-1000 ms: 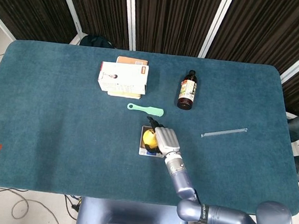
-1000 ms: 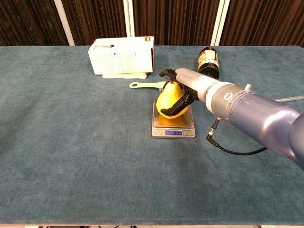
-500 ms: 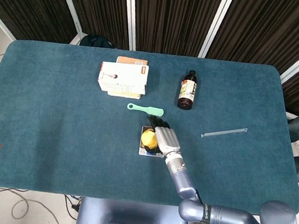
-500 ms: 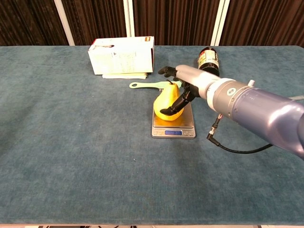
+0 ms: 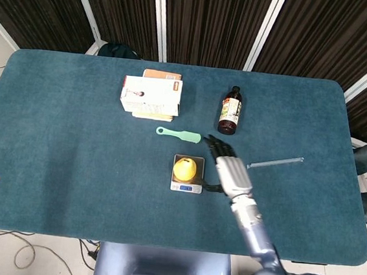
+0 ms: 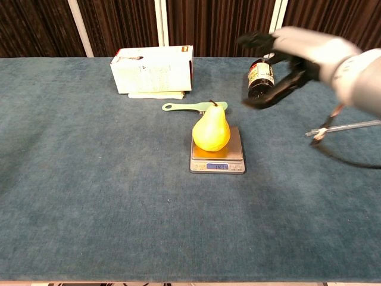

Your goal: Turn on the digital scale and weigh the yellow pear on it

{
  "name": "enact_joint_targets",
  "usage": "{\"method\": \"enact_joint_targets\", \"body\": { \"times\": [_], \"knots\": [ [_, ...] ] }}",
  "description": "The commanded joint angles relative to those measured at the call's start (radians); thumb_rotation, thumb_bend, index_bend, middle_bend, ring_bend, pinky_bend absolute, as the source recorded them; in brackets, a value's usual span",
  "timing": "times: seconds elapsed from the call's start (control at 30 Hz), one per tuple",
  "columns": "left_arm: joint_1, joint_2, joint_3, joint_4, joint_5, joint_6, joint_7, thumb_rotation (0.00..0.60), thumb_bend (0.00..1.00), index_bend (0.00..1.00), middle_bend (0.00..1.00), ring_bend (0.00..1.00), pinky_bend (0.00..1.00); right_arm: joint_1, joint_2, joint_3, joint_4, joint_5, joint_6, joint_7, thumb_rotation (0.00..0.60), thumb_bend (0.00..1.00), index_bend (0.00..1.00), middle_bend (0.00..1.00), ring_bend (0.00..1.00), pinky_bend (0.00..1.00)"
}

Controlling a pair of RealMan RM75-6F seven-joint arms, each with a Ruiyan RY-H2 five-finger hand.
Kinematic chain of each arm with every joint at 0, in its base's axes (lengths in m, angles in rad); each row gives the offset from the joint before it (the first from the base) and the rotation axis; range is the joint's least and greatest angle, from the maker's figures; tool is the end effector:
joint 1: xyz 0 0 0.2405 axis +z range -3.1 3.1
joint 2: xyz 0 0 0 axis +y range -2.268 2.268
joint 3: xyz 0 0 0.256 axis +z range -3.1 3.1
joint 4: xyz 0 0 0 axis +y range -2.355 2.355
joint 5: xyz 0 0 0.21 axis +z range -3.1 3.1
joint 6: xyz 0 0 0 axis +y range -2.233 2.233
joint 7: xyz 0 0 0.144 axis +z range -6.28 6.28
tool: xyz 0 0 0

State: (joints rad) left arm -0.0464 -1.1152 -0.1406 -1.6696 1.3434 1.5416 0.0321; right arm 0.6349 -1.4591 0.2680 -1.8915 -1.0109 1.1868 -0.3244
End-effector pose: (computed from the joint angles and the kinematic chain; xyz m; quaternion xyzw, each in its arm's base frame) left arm -0.3173 0.1841 0.1833 -0.5049 -0.3973 -0.3997 0.6538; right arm -0.1055 -0.3029 0.0356 0.6196 -0.4878 0.4819 0.3819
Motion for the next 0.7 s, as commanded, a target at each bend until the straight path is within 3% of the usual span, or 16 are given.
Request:
{"method": "enact_joint_targets", "body": {
  "times": [0.03,0.2,0.43,0.57,0.7],
  "knots": [
    [-0.001,-0.001,0.001,0.0,0.0,-0.002,0.004,0.6,0.1,0.03,0.02,0.0,0.03,-0.11,0.151,-0.074,-0.078,-0.13,0.098,0.029,0.6,0.33,0.0,0.01,0.0,0.08],
    [-0.003,-0.005,0.007,-0.001,0.01,-0.004,0.015,0.6,0.1,0.03,0.02,0.0,0.03,-0.25,0.254,-0.188,-0.043,-0.298,0.246,0.067,0.6,0.33,0.0,0.01,0.0,0.07],
    [-0.007,-0.015,0.003,0.005,-0.005,-0.01,0.022,0.6,0.1,0.03,0.02,0.0,0.03,-0.42,0.233,-0.337,0.15,-0.492,0.436,0.086,0.6,0.33,0.0,0.01,0.0,0.04],
    [-0.015,-0.016,0.0,0.013,-0.025,-0.037,0.021,0.6,0.1,0.03,0.02,0.0,0.03,-0.479,0.207,-0.36,0.22,-0.512,0.495,0.071,0.6,0.33,0.0,0.02,0.0,0.03],
    [-0.022,-0.019,-0.004,0.021,-0.038,-0.051,0.02,0.6,0.1,0.03,0.02,0.0,0.03,-0.507,0.196,-0.35,0.267,-0.509,0.522,0.066,0.6,0.33,0.0,0.01,0.0,0.02]
  ]
}}
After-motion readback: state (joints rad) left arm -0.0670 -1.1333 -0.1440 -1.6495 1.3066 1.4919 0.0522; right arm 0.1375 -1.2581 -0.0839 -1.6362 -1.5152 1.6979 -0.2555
